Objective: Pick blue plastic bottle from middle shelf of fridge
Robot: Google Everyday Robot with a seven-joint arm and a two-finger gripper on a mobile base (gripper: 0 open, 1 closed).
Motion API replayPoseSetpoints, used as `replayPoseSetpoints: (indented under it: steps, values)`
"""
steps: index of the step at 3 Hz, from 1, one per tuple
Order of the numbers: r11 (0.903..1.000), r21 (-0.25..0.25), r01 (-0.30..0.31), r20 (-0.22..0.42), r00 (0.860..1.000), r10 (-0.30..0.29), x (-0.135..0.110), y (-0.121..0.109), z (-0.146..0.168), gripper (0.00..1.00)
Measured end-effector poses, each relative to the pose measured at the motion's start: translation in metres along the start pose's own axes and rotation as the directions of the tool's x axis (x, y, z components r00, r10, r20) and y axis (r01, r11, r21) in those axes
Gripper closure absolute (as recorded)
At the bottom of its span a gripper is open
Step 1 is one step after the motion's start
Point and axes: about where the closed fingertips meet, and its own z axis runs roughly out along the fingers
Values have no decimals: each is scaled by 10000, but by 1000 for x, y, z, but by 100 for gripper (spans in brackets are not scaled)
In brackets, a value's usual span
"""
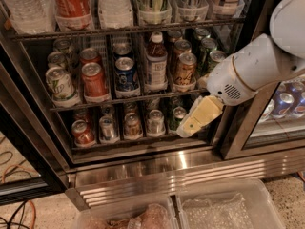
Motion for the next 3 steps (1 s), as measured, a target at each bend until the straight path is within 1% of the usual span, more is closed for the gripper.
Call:
replayPoseSetpoints:
  steps: [1,2,3]
  values:
    - [9889,-126,-1481,1056,9832,1486,-4,15,6,0]
    - [9372,-331,-3471,2460,9061,3443,-8,29,20,0]
    - [8723,-68,-4889,3285,8229,4637,-17,34,33,0]
